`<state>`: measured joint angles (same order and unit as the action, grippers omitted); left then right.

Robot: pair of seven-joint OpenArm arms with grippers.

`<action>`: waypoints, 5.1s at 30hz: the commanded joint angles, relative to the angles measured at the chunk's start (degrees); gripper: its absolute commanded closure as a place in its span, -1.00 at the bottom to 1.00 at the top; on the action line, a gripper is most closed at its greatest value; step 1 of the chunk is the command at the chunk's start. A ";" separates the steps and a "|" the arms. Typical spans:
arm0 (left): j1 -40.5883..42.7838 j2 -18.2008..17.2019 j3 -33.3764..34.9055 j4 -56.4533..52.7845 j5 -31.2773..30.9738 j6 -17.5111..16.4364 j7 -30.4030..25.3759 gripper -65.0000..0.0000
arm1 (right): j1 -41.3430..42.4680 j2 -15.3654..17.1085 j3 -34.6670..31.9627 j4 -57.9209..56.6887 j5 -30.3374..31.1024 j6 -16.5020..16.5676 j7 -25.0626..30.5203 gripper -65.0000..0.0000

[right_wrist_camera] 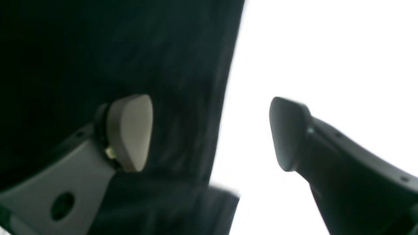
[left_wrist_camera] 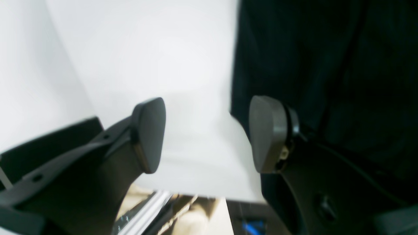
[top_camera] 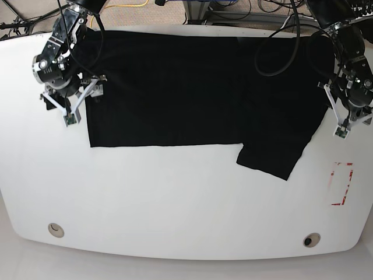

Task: Fold the T-shirt properly
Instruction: 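Move the right gripper to the shirt's hem corner and grasp it, then move the left gripper to the other hem corner and grasp it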

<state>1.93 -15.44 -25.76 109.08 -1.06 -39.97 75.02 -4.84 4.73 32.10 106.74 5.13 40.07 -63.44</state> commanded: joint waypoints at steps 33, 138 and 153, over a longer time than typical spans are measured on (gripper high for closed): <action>1.27 -1.66 -0.48 0.86 0.58 -0.03 -4.65 -0.17 | 22.03 4.72 -0.23 -39.79 -6.49 -0.07 19.18 -0.65; -31.43 3.00 5.41 -47.49 -12.08 -0.03 -11.60 -0.44 | 21.06 2.17 -0.32 -39.71 -6.49 -0.07 18.91 0.98; -32.22 1.77 5.85 -51.89 -10.50 -0.03 -17.40 -0.44 | 20.97 2.17 -0.32 -39.71 -6.49 -0.07 18.91 0.98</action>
<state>-28.45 -11.92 -19.94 56.34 -11.00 -39.92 58.61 15.68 6.50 31.86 66.70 0.03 40.07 -42.54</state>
